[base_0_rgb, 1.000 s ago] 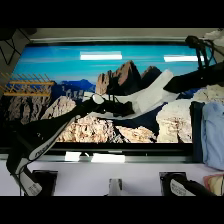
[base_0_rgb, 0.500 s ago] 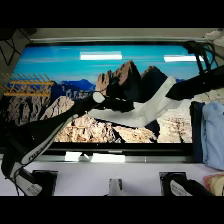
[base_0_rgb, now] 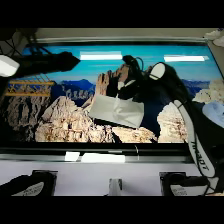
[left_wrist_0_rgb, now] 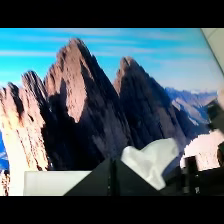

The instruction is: Fold the shirts.

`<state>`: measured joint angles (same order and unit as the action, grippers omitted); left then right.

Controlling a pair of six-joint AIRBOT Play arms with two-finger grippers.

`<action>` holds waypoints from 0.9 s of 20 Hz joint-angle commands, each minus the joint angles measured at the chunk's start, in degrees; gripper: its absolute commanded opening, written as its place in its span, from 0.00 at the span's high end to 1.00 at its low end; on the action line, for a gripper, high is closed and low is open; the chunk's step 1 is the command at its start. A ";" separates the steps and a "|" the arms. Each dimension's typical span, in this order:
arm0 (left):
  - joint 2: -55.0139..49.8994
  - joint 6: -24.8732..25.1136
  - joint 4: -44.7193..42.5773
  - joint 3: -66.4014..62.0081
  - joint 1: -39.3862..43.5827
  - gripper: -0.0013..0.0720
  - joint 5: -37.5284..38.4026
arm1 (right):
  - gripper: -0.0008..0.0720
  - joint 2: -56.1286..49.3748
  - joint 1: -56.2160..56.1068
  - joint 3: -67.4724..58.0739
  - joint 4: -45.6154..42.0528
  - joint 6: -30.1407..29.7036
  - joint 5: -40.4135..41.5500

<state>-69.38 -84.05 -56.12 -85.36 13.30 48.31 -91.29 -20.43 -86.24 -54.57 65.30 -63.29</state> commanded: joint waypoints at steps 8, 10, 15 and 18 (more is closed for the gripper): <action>11.15 -0.63 -3.78 0.11 -3.04 0.94 3.87 | 0.05 -6.23 0.96 -0.04 5.09 -2.84 -2.01; 11.15 -0.66 -5.55 0.09 -3.04 0.94 3.87 | 0.06 -2.80 6.36 0.00 -7.74 -1.46 -12.28; 11.10 -0.66 -6.51 0.11 -3.04 0.94 3.89 | 0.06 -0.11 21.14 9.73 -13.35 0.09 -19.93; 10.75 -0.68 -6.47 0.11 -2.97 0.93 3.93 | 0.06 -1.22 21.18 16.11 -3.48 -0.59 -10.99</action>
<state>-58.43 -84.71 -62.17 -85.27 10.31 52.27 -92.25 -1.69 -75.37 -63.53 64.58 -78.39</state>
